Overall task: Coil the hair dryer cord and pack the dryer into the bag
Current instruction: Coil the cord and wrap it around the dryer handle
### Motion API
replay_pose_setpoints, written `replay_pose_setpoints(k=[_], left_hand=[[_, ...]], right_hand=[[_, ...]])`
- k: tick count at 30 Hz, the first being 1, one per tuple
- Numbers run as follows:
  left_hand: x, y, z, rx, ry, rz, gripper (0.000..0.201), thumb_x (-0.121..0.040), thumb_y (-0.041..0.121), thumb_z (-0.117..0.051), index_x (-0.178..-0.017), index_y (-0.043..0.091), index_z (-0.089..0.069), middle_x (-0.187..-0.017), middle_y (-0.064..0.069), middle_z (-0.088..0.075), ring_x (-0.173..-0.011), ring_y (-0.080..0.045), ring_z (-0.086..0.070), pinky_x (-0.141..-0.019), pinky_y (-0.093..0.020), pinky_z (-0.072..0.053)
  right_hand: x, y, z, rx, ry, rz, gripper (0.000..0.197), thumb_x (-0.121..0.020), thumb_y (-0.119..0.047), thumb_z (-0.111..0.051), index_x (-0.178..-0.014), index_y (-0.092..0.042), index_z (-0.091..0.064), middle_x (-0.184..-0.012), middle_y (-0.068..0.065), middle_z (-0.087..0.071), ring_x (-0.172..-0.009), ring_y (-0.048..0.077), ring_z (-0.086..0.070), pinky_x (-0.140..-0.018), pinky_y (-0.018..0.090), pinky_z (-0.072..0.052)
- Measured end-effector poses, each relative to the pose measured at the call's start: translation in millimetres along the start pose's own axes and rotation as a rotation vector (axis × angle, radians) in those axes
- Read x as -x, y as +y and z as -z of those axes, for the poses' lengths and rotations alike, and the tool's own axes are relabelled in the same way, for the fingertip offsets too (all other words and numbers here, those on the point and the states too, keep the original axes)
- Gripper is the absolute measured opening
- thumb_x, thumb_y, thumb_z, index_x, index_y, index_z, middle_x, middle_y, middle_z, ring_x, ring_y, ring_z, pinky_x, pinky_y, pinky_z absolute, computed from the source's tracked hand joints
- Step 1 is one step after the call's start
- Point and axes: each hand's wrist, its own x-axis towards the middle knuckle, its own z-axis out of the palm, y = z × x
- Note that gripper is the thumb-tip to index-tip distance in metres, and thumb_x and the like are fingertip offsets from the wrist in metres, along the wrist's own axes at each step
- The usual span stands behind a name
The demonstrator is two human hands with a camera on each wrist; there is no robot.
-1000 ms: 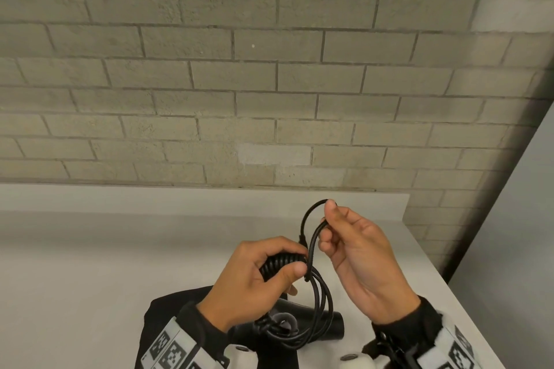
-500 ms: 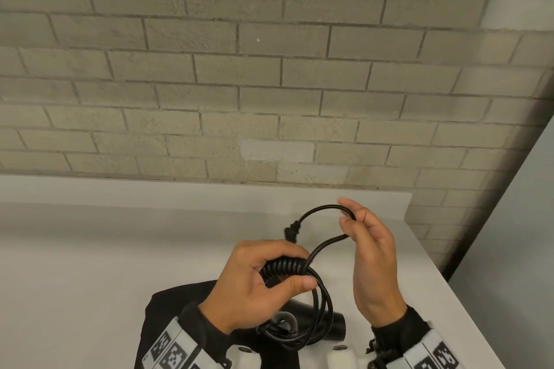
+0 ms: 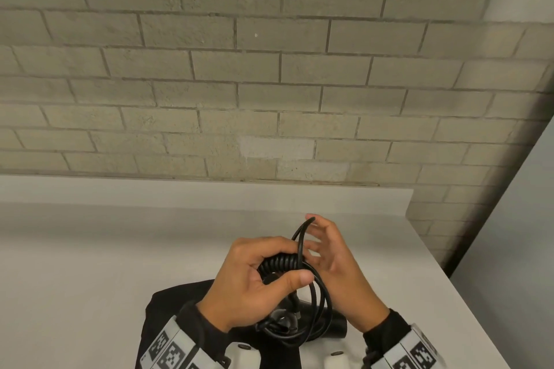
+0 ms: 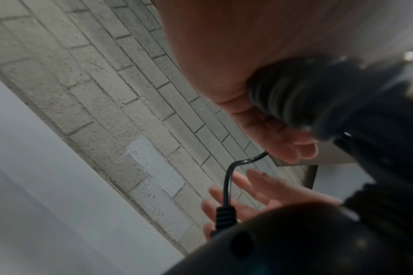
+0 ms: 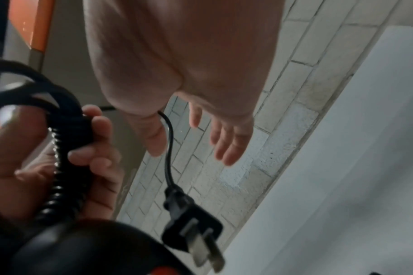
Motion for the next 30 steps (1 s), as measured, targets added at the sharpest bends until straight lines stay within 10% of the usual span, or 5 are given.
replay_pose_setpoints(k=[5,10,14,22,30], left_hand=[[0,0,2,0.025,-0.012,0.016,0.02,-0.082,0.018,-0.075,-0.1,0.01,-0.074,-0.09,0.0,-0.076,-0.082,-0.019,-0.074,-0.075,-0.029,-0.058],[1,1,0,0.041,-0.034,0.021,0.02,-0.082,0.016,-0.075,-0.1,0.007,-0.074,-0.091,0.0,-0.076,-0.083,-0.019,-0.074,-0.076,-0.029,-0.057],[1,0,0,0.033,-0.032,0.03,0.021,-0.081,0.015,-0.076,-0.101,0.009,-0.074,-0.091,0.001,-0.077,-0.085,-0.019,-0.074,-0.077,-0.027,-0.057],[0,0,5,0.015,0.097,0.068,0.019,-0.081,0.019,-0.076,-0.1,0.019,-0.073,-0.087,0.002,-0.076,-0.075,-0.018,-0.075,-0.069,-0.023,-0.058],[-3,-2,4,-0.064,0.192,0.085,0.02,-0.079,0.032,-0.076,-0.098,0.025,-0.073,-0.084,0.005,-0.075,-0.078,-0.017,-0.073,-0.072,-0.023,-0.057]], right_hand=[[-1,-1,-1,-0.015,-0.163,-0.038,0.043,-0.091,-0.008,-0.063,-0.13,-0.023,-0.05,-0.117,0.013,-0.065,-0.11,0.027,-0.064,-0.1,0.047,-0.049],[-1,-4,-7,-0.002,-0.155,-0.039,0.04,-0.086,-0.019,-0.065,-0.121,-0.037,-0.057,-0.117,0.016,-0.061,-0.11,0.03,-0.061,-0.096,0.05,-0.05],[-1,-8,-7,0.07,-0.251,-0.029,0.019,-0.089,-0.009,-0.063,-0.107,-0.005,-0.065,-0.101,0.019,-0.069,-0.096,0.032,-0.068,-0.09,0.048,-0.054],[-4,-27,10,-0.192,0.221,-0.02,0.008,-0.086,-0.006,-0.067,-0.091,0.0,-0.069,-0.081,0.023,-0.072,-0.069,0.028,-0.07,-0.062,0.028,-0.058],[20,-48,-4,-0.303,0.129,-0.13,0.021,-0.084,-0.022,-0.066,-0.096,-0.006,-0.07,-0.085,0.021,-0.073,-0.072,0.029,-0.068,-0.067,0.035,-0.059]])
